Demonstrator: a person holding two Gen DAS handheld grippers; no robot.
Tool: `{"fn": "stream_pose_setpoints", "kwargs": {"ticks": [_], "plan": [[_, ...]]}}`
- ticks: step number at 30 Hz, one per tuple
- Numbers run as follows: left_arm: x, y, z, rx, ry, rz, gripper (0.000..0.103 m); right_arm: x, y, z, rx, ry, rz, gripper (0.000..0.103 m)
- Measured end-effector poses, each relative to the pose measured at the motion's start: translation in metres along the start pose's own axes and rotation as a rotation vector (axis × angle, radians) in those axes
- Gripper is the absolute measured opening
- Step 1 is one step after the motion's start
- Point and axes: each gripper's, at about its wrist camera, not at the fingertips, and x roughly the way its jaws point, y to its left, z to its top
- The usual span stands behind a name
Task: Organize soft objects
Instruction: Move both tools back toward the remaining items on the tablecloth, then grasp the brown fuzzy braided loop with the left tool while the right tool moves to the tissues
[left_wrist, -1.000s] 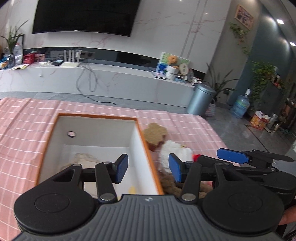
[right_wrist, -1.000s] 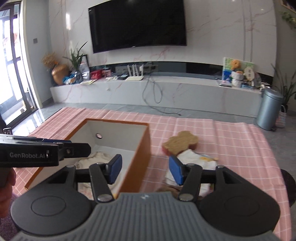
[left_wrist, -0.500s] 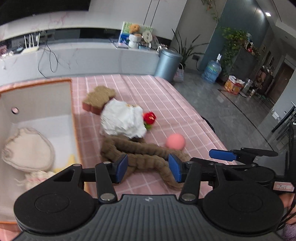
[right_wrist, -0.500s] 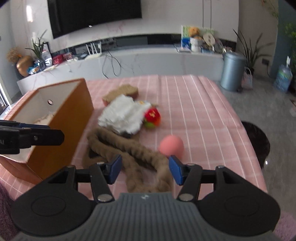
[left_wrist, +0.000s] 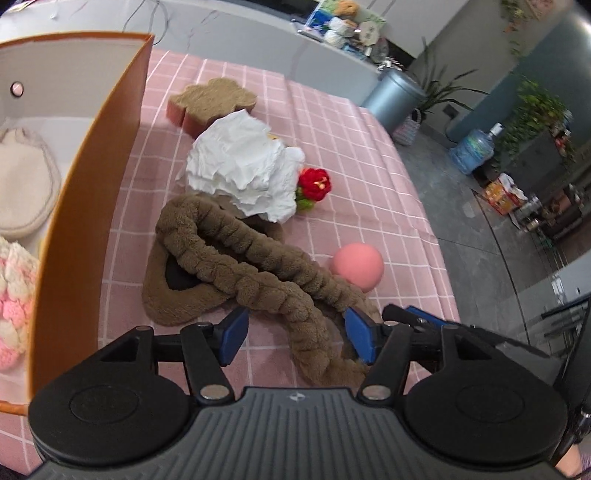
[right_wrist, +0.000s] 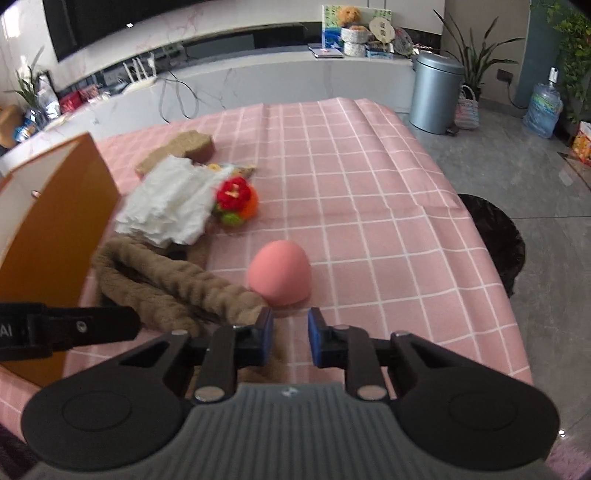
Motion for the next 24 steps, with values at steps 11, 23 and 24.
{"fn": "stream_pose_setpoints", "kwargs": {"ticks": [11, 23, 24], "plan": [[0.027, 0.004, 0.009, -0.111, 0.026, 0.065, 0.076, 0.02, 0.019, -0.008, -0.063, 0.086, 0.223, 0.014], [0.054, -0.019, 0.013, -0.064, 0.079, 0.217, 0.082, 0.026, 0.038, -0.015, -0.114, 0.131, 0.347, 0.014], [0.058, -0.021, 0.012, -0.038, 0.083, 0.236, 0.08, 0.026, 0.038, -0.016, -0.117, 0.133, 0.344, 0.014]]}}
